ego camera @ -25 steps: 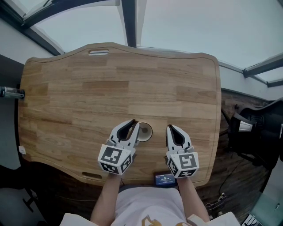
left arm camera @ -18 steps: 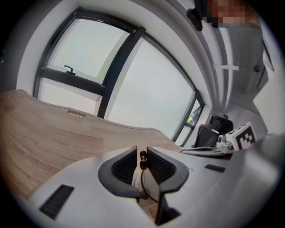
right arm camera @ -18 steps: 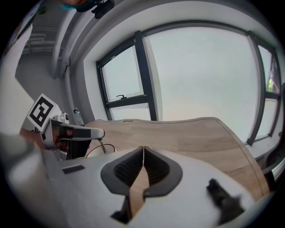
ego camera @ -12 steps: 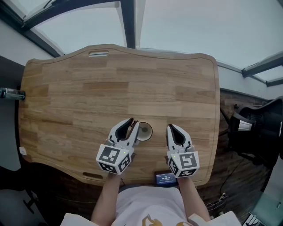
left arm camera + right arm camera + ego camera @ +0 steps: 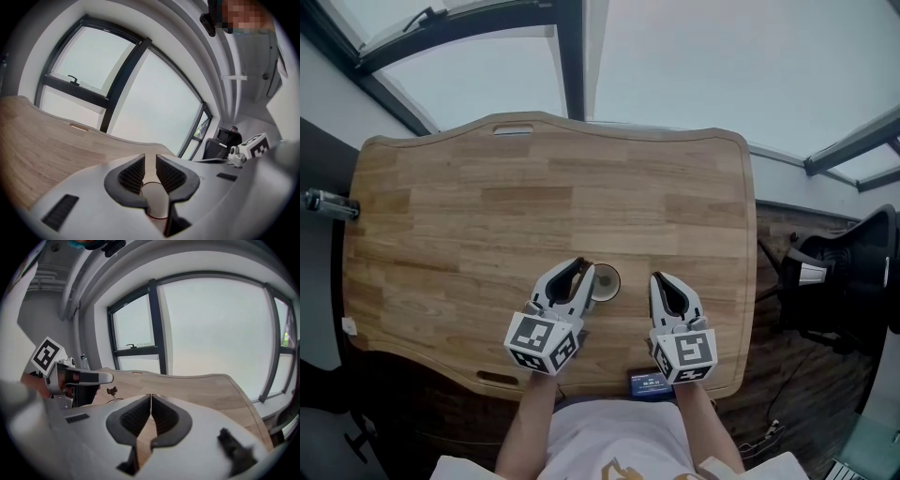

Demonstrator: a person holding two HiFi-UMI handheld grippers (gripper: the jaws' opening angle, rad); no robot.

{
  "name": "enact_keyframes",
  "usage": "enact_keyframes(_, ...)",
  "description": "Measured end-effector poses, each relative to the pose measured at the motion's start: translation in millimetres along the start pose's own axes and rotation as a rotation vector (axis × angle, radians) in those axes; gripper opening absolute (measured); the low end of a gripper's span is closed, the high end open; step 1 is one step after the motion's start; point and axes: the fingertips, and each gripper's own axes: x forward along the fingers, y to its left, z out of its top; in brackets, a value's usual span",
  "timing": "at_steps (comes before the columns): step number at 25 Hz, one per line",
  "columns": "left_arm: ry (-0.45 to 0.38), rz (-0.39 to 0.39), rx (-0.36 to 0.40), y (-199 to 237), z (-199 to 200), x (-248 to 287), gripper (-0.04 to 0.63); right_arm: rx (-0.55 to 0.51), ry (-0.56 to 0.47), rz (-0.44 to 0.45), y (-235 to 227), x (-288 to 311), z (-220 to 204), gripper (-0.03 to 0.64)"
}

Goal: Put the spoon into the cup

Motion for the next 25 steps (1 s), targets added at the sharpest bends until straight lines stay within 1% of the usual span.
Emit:
enact_keyframes(2, -0.029, -0.004, -0.007, -5, 6, -5, 0.057, -0.013, -0.008, -0.008, 2, -6, 3, 0.032)
enact_keyframes(3, -0.041, -0.001, 0.000, -8, 9, -8, 0.047, -0.016, -0.013, -0.012, 4, -9, 5, 0.032)
enact_keyframes(6, -0.045, 0.020, 0.055, -15, 14, -15, 0.024, -0.020, -0.031, -0.020, 9, -20, 9, 0.032)
enact_keyframes(10, -0.026, 0.047, 0.129, -26, 14, -25, 0.017, -0.019, -0.053, -0.039, 18, -37, 12, 0.032)
enact_keyframes(13, -0.021, 0.042, 0.158, -33, 14, -35, 0.015, -0.031, -0.071, -0.069, 23, -49, 16, 0.032)
enact_keyframes(17, -0.018, 0.052, 0.194, -40, 17, -49, 0.015, -0.004, -0.117, -0.107, 27, -63, 28, 0.032)
enact_keyframes(21, -0.030, 0.067, 0.218, -49, 26, -59, 0.015, 0.022, -0.165, -0.101, 32, -70, 43, 0.032)
enact_keyframes(23, -0.035, 0.078, 0.217, -51, 30, -62, 0.014, 0.004, -0.171, -0.094, 35, -71, 47, 0.032)
enact_keyframes(25, -0.040, 0.097, 0.210, -51, 31, -65, 0.014, -0.039, -0.177, -0.088, 38, -71, 53, 0.032)
